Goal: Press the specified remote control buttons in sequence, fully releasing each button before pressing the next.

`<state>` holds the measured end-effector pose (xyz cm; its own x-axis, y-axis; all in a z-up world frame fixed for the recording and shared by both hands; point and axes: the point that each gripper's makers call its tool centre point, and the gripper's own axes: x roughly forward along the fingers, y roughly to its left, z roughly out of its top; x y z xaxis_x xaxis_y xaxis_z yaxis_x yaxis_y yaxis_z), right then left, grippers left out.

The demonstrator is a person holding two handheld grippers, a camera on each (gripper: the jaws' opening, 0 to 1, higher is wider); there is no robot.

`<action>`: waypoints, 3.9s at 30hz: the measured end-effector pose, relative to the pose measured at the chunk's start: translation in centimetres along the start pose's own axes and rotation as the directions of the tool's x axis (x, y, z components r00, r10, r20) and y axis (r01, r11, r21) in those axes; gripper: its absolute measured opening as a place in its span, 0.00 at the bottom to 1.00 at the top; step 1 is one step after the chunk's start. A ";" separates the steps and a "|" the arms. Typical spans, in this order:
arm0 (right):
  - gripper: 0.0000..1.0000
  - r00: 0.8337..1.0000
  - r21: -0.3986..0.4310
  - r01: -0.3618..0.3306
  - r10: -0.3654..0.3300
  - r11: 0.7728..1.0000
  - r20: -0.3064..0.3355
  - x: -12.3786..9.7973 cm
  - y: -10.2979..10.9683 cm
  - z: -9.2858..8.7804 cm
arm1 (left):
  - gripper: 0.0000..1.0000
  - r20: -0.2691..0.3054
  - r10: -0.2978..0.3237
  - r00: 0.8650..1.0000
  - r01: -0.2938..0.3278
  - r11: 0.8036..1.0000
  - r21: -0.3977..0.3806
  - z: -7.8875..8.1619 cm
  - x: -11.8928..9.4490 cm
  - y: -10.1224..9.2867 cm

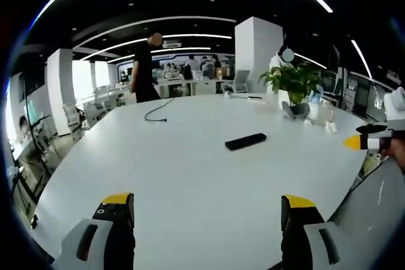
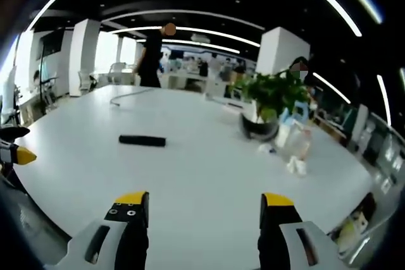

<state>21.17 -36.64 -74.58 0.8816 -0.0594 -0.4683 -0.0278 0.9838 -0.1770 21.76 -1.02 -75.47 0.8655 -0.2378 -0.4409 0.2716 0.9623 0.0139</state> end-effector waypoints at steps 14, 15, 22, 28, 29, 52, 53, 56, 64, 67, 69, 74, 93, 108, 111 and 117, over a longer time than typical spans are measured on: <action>0.69 1.000 0.003 -0.001 0.001 1.000 0.001 0.0 0.0 0.0 | 1.00 -0.003 0.006 1.000 -0.006 1.000 -0.003 0.0 0.0 0.1; 0.69 1.000 0.004 -0.001 0.001 1.000 0.002 0.0 0.0 0.0 | 1.00 -0.007 0.002 1.000 -0.002 1.000 -0.007 0.0 0.1 0.0; 0.68 1.000 0.007 -0.004 0.004 1.000 0.006 -0.1 0.0 0.1 | 1.00 -0.004 -0.020 1.000 0.020 1.000 -0.004 0.2 0.1 -0.4; 0.68 1.000 0.008 -0.008 0.008 1.000 0.003 0.0 0.0 0.1 | 1.00 -0.015 -0.033 0.999 0.034 0.996 0.083 0.7 0.2 -1.1; 0.68 1.000 0.007 -0.009 0.009 1.000 0.002 0.0 0.0 0.0 | 1.00 -0.015 -0.036 0.999 0.037 0.995 0.095 0.9 0.3 -1.3; 0.67 1.000 0.006 -0.013 0.013 1.000 -0.005 -0.1 0.1 -0.1 | 0.89 -0.084 -0.202 0.976 0.215 0.952 0.219 6.5 4.6 -2.6; 0.67 1.000 0.005 -0.013 0.013 1.000 -0.007 -0.1 0.1 -0.1 | 0.89 -0.088 -0.208 0.974 0.223 0.947 0.230 6.8 5.1 -2.8; 0.66 1.000 0.005 -0.011 0.011 1.000 -0.010 -0.1 0.1 -0.1 | 0.90 -0.111 -0.232 0.966 0.253 0.931 0.263 7.5 6.1 -3.4; 0.66 1.000 0.008 0.000 0.001 1.000 -0.018 0.0 -0.1 -0.3 | 0.92 -0.103 -0.286 0.953 0.304 0.898 0.318 10.0 8.2 -5.1; 0.65 1.000 0.004 -0.001 0.001 1.000 -0.026 0.0 -0.1 -0.4 | 0.91 -0.119 -0.306 0.944 0.329 0.875 0.356 10.3 9.2 -5.8; 0.64 1.000 -0.002 -0.007 0.007 1.000 -0.028 0.0 0.1 -0.5 | 0.92 -0.137 -0.309 0.941 0.338 0.863 0.376 10.2 10.0 -5.9; 0.64 0.999 -0.005 -0.004 0.004 1.000 -0.034 0.0 0.0 -0.6 | 0.91 -0.173 -0.335 0.926 0.376 0.846 0.378 10.2 11.7 -6.4; 0.62 0.998 -0.001 0.002 -0.002 1.000 -0.059 0.1 -0.2 -1.1 | 0.76 -0.231 -0.394 0.890 0.456 0.752 0.476 11.9 18.0 -7.7; 0.58 0.997 -0.004 -0.007 0.007 1.000 -0.071 0.2 0.0 -1.2 | 0.56 -0.470 -0.465 0.750 0.658 0.593 0.464 10.5 21.6 -9.6; 0.58 0.997 0.000 -0.002 0.002 1.000 -0.071 0.3 -0.2 -1.2 | 0.54 -0.519 -0.442 0.732 0.678 0.549 0.489 9.6 22.7 -9.5; 0.58 0.997 -0.003 -0.001 0.001 1.000 -0.081 0.4 -0.2 -1.4 | 0.52 -0.608 -0.421 0.673 0.729 0.514 0.451 7.6 24.4 -9.7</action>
<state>20.87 -37.09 -75.97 0.8406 -0.0719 -0.5369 -0.0304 0.9833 -0.1793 43.44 -17.16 -79.58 0.2123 -0.4849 -0.8484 0.9608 0.2622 0.0905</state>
